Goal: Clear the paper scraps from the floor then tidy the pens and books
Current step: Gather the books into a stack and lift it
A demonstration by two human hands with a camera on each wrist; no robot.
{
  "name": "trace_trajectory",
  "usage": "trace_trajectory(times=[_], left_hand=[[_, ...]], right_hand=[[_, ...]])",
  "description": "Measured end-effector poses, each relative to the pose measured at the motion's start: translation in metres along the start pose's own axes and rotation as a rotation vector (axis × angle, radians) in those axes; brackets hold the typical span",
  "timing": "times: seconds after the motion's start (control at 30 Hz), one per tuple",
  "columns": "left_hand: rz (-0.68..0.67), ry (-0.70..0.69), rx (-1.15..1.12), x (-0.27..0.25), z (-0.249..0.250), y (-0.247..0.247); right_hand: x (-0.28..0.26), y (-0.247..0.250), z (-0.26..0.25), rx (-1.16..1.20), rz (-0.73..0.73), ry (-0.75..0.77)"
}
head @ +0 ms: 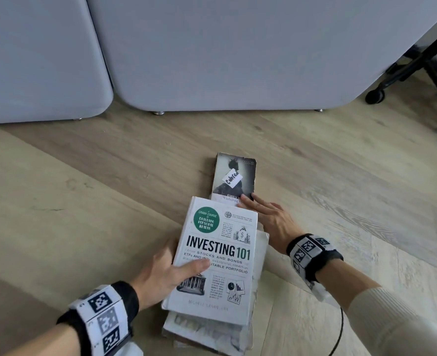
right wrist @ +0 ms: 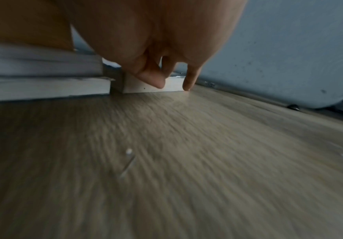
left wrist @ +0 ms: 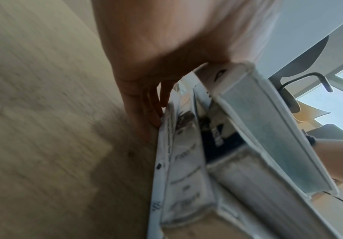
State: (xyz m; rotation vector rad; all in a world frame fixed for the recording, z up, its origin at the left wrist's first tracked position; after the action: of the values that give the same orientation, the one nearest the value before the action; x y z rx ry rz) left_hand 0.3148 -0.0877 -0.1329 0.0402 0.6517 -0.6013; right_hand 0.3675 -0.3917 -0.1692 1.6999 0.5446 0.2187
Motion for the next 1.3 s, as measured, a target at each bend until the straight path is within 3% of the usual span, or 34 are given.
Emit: trace_trajectory(times=[0.2, 0.33, 0.43, 0.5, 0.57, 0.63, 0.7, 0.8, 0.9, 1.0, 1.1, 1.2, 1.3], left_hand=[[0.052, 0.01, 0.041, -0.006, 0.011, -0.006], [0.119, 0.047, 0.068, -0.014, 0.02, -0.011], [0.085, 0.062, 0.072, -0.022, 0.024, -0.012], [0.107, 0.06, 0.066, -0.022, 0.024, -0.011], [0.152, 0.097, 0.049, -0.02, 0.024, -0.01], [0.157, 0.113, 0.056, -0.019, 0.023, -0.01], [0.153, 0.1, 0.049, -0.016, 0.02, -0.012], [0.128, 0.077, 0.063, -0.021, 0.024, -0.019], [0.108, 0.054, 0.071, -0.024, 0.027, -0.022], [0.125, 0.072, 0.072, -0.024, 0.026, -0.02], [0.12, 0.076, 0.087, -0.024, 0.026, -0.019], [0.092, 0.079, 0.109, -0.025, 0.028, -0.019], [0.078, 0.041, 0.112, -0.029, 0.03, -0.022]], right_hand=[[-0.076, -0.015, 0.006, 0.094, 0.142, -0.195], [-0.132, -0.009, -0.003, 0.092, 0.013, -0.393], [-0.178, -0.001, -0.019, 0.097, -0.081, -0.414], [-0.199, 0.008, -0.028, 0.15, 0.027, -0.453], [-0.204, 0.016, -0.039, 0.208, 0.276, -0.662], [-0.196, 0.005, -0.036, 0.366, 0.347, -1.039], [-0.179, -0.013, -0.036, 0.616, 0.205, -1.317], [-0.152, -0.019, -0.042, 0.73, 0.048, -1.455], [-0.136, -0.019, -0.046, 0.894, 0.042, -1.437], [-0.126, -0.021, -0.046, 1.076, 0.198, -1.391], [-0.115, -0.009, -0.053, 1.372, 0.476, -1.326], [-0.108, 0.028, -0.067, 1.313, 0.689, -1.252], [-0.119, 0.076, -0.097, 1.277, 0.938, -0.998]])
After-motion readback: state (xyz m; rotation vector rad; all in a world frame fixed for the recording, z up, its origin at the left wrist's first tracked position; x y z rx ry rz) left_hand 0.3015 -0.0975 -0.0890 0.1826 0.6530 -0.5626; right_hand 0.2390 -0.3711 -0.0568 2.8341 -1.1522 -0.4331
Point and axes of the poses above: each hand's wrist, its own x-axis towards the middle knuckle, its own y-axis out of the back of the hand, z = x × y, the point moved 1 cm from there along x, towards the middle knuckle, and after that the axes turned 3 degrees about y, right-handed, at the moved point
